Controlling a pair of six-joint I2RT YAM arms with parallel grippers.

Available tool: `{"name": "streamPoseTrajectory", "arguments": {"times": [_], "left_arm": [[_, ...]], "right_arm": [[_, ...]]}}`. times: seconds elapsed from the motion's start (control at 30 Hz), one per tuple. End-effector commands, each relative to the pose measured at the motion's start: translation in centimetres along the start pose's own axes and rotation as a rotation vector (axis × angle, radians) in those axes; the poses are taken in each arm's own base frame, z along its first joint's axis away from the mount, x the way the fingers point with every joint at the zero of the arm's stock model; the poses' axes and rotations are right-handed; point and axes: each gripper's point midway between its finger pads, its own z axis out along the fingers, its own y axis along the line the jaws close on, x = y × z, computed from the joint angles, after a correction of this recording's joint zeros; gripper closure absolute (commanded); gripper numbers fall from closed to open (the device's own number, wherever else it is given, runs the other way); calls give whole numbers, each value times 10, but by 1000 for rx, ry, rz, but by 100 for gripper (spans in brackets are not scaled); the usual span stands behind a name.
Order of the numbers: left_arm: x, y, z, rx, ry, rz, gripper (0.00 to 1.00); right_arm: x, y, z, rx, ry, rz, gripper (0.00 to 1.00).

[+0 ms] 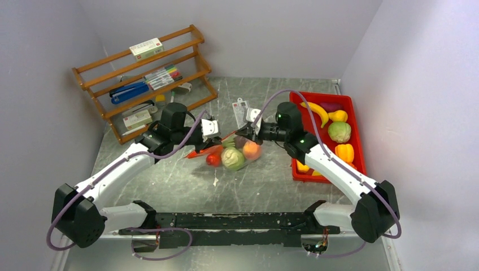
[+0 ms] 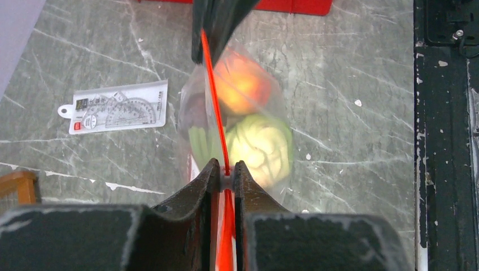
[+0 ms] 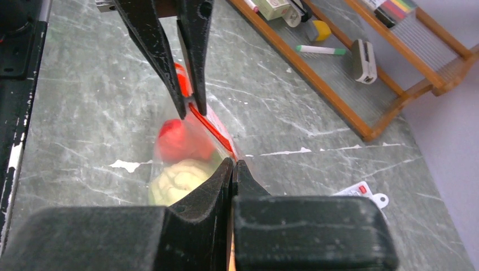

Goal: Place the food in the zip-top bag and seal the zipper
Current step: Zip the zipper food storage bag at the center of the board.

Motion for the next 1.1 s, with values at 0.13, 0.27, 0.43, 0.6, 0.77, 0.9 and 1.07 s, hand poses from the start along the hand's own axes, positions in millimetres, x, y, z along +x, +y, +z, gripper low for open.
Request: {"name": "streamPoseTrajectory", "arguments": {"times": [0.13,0.27,0.43,0.6,0.77,0.9,1.07], "left_arm": [[22,-7,-8,-1,69,-27,93],[16,-11,-9,10,39,-16,93],[6,-12,-9,22,0,10,93],[8,-12,-8,36,12,9,93],[6,-12,-8,35,0,13,93],[5,-12,-9,34,-1,15,93],[3,-12,-12,24,-5,18,93]], "right_arm": [[-17,-26,-24,94,-64,-39,100],[-9,-19,-23,3,-49,-7,99],[2,20,1,-185,14,7,62],[-9,28,16,-231,1,-8,51],[-6,30,29,-232,31,-13,51],[-6,28,32,-229,33,-9,57],[-1,25,33,-232,59,-17,82]]}}
